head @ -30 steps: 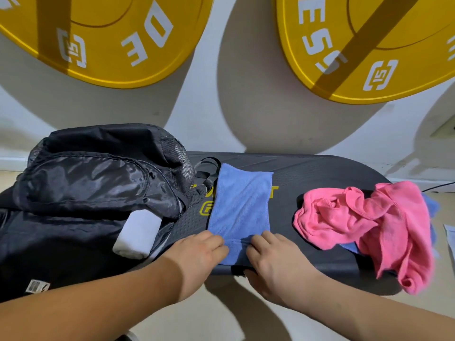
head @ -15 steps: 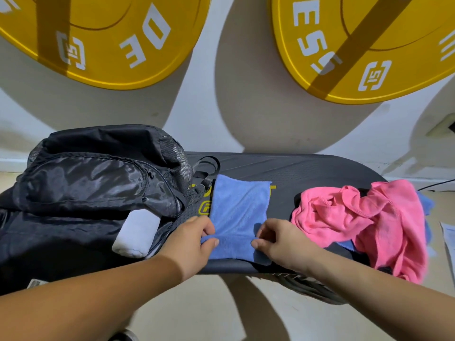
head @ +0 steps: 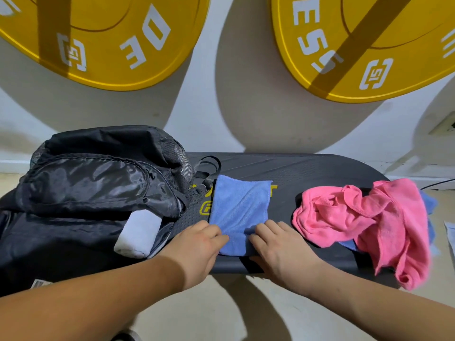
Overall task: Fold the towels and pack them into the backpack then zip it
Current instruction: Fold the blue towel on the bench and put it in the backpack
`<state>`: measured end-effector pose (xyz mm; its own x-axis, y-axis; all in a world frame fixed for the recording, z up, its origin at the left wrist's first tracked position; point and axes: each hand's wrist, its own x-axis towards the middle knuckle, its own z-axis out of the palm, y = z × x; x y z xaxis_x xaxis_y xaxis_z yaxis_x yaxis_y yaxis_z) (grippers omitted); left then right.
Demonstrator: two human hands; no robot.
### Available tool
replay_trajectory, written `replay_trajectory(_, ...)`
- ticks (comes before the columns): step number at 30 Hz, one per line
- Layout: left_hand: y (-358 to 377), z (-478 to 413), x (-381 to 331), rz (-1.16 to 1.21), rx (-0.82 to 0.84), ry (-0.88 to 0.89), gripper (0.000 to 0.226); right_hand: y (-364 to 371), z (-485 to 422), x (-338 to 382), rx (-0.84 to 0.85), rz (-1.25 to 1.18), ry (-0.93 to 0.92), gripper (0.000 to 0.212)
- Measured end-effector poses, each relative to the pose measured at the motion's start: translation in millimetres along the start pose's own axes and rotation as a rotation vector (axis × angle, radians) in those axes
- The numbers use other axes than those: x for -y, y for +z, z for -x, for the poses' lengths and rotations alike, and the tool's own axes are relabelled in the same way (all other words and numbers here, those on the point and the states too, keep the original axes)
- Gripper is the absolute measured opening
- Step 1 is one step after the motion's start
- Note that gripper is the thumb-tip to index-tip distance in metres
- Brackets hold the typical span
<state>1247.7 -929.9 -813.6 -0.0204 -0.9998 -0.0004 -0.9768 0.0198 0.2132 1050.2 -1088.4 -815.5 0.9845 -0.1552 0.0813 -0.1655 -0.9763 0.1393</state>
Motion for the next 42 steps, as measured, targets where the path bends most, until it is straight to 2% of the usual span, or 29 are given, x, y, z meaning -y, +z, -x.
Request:
replay_trajectory(3,-2,0,-1,0.202,0.001,-0.143,0.042,-14,-12,-11,0.176,-0.368,0.155,0.029)
replay_trajectory(5,-4,-1,2,0.398,-0.019,-0.268,0.039,-21,-20,-18,0.311,-0.643,0.327,0.026)
replay_trajectory(7,-3,-2,3,0.532,-0.065,-0.360,0.029,-18,-24,-21,0.364,-0.774,0.447,0.021)
replay_trajectory(9,-2,-6,4,0.542,-0.145,-0.373,0.019,-13,-28,-23,0.335,-0.867,0.567,0.019)
replay_trajectory(12,-5,-10,7,0.303,-0.227,-0.244,0.015,-8,-33,-21,0.258,-0.921,0.703,0.021)
replay_trajectory(14,-7,-13,7,0.026,-0.207,-0.024,0.026,-9,-34,-20,0.228,-0.857,0.689,0.022)
replay_trajectory(16,-8,-10,0,-0.168,-0.164,0.108,0.025,-10,-32,-17,0.100,-0.649,0.542,0.019)
replay_trajectory(18,-2,-5,-5,-0.219,-0.124,0.112,0.029,-10,-31,-12,-0.087,-0.324,0.290,0.012)
replay_trajectory(20,3,-4,-2,-0.233,-0.082,0.052,0.042,-11,-28,-2,-0.167,-0.148,0.104,0.012)
replay_trajectory(22,9,-7,6,-0.216,-0.062,0.016,0.050,-9,-24,5,-0.188,-0.098,0.032,0.020)
replay_trajectory(25,8,-12,9,-0.111,-0.051,-0.021,0.036,-1,-18,2,-0.087,-0.001,0.053,0.030)
replay_trajectory(28,0,-14,8,0.119,-0.070,-0.088,0.039,-7,-21,-8,0.067,-0.122,0.089,0.030)
replay_trajectory(30,-10,-14,7,0.371,-0.037,-0.244,0.041,-20,-27,-18,0.176,-0.388,0.166,0.029)
replay_trajectory(32,-15,-15,4,0.580,-0.009,-0.399,0.033,-29,-34,-28,0.317,-0.653,0.284,0.026)
replay_trajectory(33,-15,-16,4,0.621,-0.031,-0.444,0.026,-28,-35,-31,0.359,-0.739,0.334,0.021)
replay_trajectory(35,-15,-18,3,0.554,-0.101,-0.464,0.018,-20,-37,-34,0.326,-0.893,0.455,0.011)
replay_trajectory(37,-14,-18,6,0.340,-0.226,-0.319,0.017,-11,-39,-34,0.236,-0.988,0.571,0.010)
replay_trajectory(39,-14,-19,6,0.065,-0.294,-0.026,0.017,-4,-39,-35,0.162,-0.985,0.598,0.012)
replay_trajectory(41,-11,-15,0,-0.152,-0.232,0.176,0.015,0,-38,-36,0.102,-0.886,0.544,0.014)
replay_trajectory(42,-8,-13,-3,-0.205,-0.171,0.185,0.020,1,-37,-36,0.051,-0.805,0.499,0.014)
